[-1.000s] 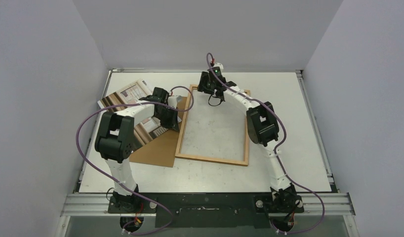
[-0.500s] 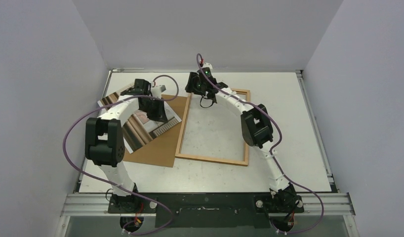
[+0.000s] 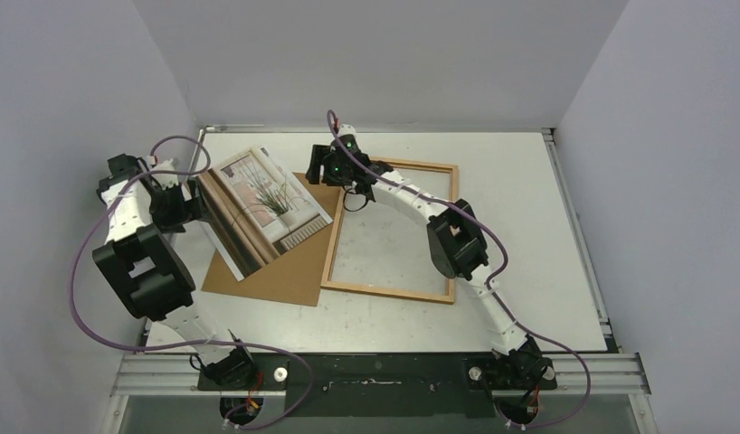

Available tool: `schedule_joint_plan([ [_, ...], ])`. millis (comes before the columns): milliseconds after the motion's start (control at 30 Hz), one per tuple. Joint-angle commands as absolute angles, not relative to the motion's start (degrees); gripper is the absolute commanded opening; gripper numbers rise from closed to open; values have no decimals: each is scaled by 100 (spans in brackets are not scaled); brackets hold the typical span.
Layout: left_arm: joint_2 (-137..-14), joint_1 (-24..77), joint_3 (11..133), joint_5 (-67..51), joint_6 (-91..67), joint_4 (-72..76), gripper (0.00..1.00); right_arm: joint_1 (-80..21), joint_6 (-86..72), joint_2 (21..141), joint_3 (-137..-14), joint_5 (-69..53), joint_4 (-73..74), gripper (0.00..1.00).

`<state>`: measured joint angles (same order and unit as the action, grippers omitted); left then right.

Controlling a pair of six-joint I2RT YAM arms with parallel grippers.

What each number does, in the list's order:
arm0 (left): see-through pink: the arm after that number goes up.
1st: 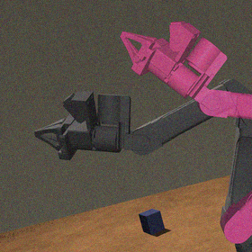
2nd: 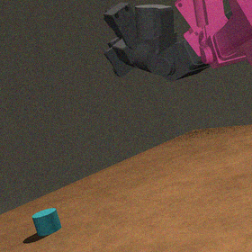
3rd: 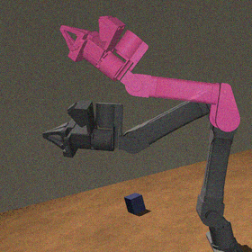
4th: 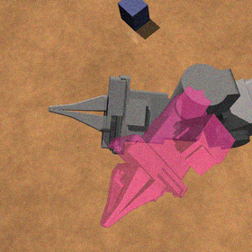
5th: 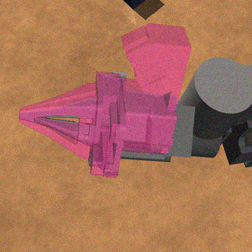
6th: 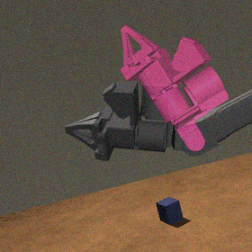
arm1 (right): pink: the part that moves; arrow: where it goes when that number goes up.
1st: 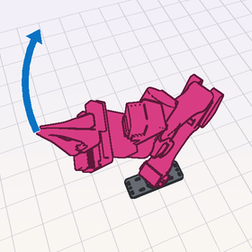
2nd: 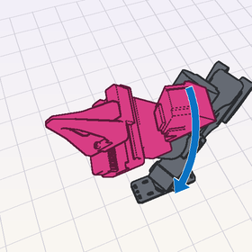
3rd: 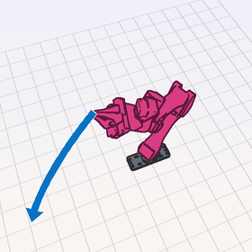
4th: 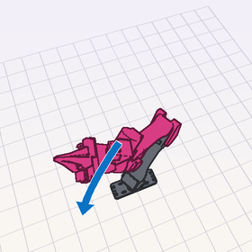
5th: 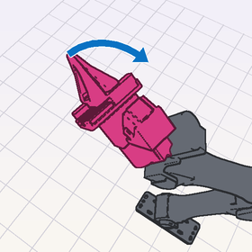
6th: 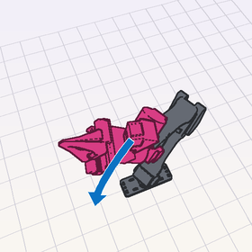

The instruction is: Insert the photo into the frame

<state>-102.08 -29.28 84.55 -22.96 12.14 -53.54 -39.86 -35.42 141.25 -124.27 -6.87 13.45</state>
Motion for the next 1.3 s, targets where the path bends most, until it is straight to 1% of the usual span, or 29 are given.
schedule_joint_plan([
  [0,-10246,-3069,8226,-2187,1690,-5585,86,-4201,-3676,14302,-12680,-754,1280,69],
  [100,-10242,-3074,7983,-2173,1654,-5350,86,-4278,-3770,14305,-12559,-573,1575,71],
  [233,-10257,-3075,7815,-2086,1769,-5224,85,-4420,-3746,13864,-11788,-326,1538,72],
  [333,-10245,-3134,7686,-2051,1858,-5140,85,-4438,-3839,13687,-11472,-246,1631,71],
  [633,-10136,-3196,7498,-2022,1987,-4992,85,-4444,-3801,13405,-10934,110,1902,70],
  [767,-10215,-3204,7567,-2064,1967,-4977,86,-4392,-3695,13172,-10701,377,2060,70],
  [867,-10314,-3194,7654,-2164,1897,-4950,86,-4351,-3691,12974,-10503,329,1994,70],
  [1067,-10557,-3129,7722,-1834,1881,-4582,83,-4461,-3813,13060,-10818,44,1963,70],
  [1267,-10773,-2865,7791,-1410,1833,-4262,79,-4377,-3751,13331,-11418,-180,1990,71],
])
